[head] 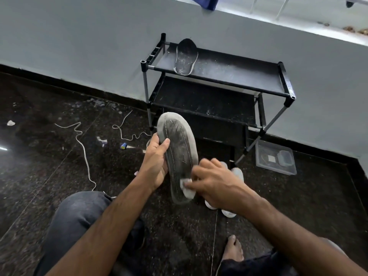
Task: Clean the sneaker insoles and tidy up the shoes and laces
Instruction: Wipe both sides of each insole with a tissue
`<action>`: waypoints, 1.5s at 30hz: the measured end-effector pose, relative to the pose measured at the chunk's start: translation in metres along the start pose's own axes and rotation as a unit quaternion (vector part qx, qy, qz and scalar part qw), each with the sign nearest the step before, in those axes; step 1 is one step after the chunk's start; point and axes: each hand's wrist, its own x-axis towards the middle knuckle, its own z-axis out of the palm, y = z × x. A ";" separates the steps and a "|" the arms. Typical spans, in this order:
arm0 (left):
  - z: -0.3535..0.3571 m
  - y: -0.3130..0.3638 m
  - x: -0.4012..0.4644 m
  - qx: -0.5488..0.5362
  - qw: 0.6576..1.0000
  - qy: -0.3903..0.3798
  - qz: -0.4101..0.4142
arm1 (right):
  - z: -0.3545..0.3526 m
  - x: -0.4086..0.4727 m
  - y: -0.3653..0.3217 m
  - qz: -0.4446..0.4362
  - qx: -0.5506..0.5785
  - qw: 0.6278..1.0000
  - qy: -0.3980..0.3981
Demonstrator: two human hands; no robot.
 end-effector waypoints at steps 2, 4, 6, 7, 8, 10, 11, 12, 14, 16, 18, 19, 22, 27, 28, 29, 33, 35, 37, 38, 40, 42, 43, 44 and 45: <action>0.000 0.001 0.002 -0.004 1.000 0.007 0.008 | -0.010 -0.010 0.006 -0.015 0.056 0.998 -0.036; 0.001 0.000 0.002 0.003 1.000 0.003 0.011 | -0.028 -0.005 0.019 0.055 0.174 0.982 0.043; 0.004 -0.001 -0.001 0.032 0.999 -0.007 0.001 | -0.041 0.017 0.033 0.145 0.189 0.959 0.155; 0.006 -0.002 -0.002 0.043 0.999 -0.015 -0.001 | -0.042 0.030 0.040 0.176 0.164 0.951 0.193; 0.006 -0.002 -0.002 0.046 0.999 -0.021 0.000 | -0.039 0.044 0.044 0.195 0.129 0.949 0.211; 0.006 -0.001 -0.002 0.033 0.999 -0.027 0.013 | -0.027 0.060 0.040 0.197 0.070 0.958 0.199; 0.005 -0.001 -0.001 0.023 0.999 -0.024 0.020 | -0.019 0.061 0.033 0.184 0.051 0.964 0.182; 0.004 0.000 0.000 0.016 0.999 -0.017 0.024 | -0.011 0.055 0.024 0.162 0.043 0.971 0.168; -0.001 -0.002 0.003 0.006 1.000 -0.005 0.025 | -0.001 0.034 0.005 0.102 0.056 0.986 0.123; -0.003 0.000 0.004 -0.006 1.000 0.012 0.022 | 0.001 0.008 -0.012 0.022 0.052 0.998 0.017; -0.004 0.001 0.007 -0.023 0.999 0.023 0.023 | -0.005 -0.010 -0.016 -0.018 0.088 0.994 -0.069; -0.003 0.001 0.008 -0.022 0.999 0.026 0.024 | -0.013 -0.013 -0.014 0.002 0.147 0.986 -0.073; 0.000 -0.002 0.006 -0.003 0.999 0.038 0.010 | -0.045 -0.001 0.002 0.094 0.327 0.940 0.042; 0.007 0.004 -0.005 -0.010 1.000 0.000 -0.002 | -0.043 0.051 0.043 0.236 0.240 0.915 0.222; 0.008 0.006 -0.008 -0.011 1.000 -0.015 0.003 | -0.037 0.058 0.047 0.245 0.210 0.917 0.234; 0.009 0.008 -0.011 -0.014 0.999 -0.030 0.004 | -0.032 0.063 0.048 0.244 0.183 0.920 0.244; 0.013 0.009 -0.019 -0.094 0.992 -0.082 -0.031 | -0.024 0.068 0.042 0.225 0.122 0.926 0.276; 0.014 0.008 -0.018 -0.145 0.983 -0.096 -0.057 | -0.021 0.061 0.038 0.209 0.098 0.939 0.256; 0.014 0.008 -0.016 -0.169 0.980 -0.082 -0.059 | -0.013 0.047 0.029 0.180 0.072 0.958 0.213; 0.013 0.008 -0.015 -0.178 0.979 -0.076 -0.056 | -0.007 0.036 0.023 0.158 0.073 0.966 0.190; 0.009 0.009 -0.013 -0.190 0.977 -0.084 -0.053 | 0.004 0.008 0.006 0.092 0.085 0.985 0.115; 0.006 0.009 -0.014 -0.192 0.976 -0.090 -0.046 | 0.007 -0.017 -0.014 0.005 0.087 0.996 -0.028; 0.007 0.009 -0.014 -0.186 0.977 -0.091 -0.043 | 0.002 -0.025 -0.019 -0.015 0.104 0.991 -0.087; 0.006 0.007 -0.013 -0.173 0.980 -0.092 -0.038 | -0.009 -0.028 -0.021 -0.001 0.150 0.982 -0.114; 0.009 0.007 -0.014 -0.158 0.982 -0.101 -0.034 | -0.024 -0.027 -0.020 0.030 0.219 0.969 -0.108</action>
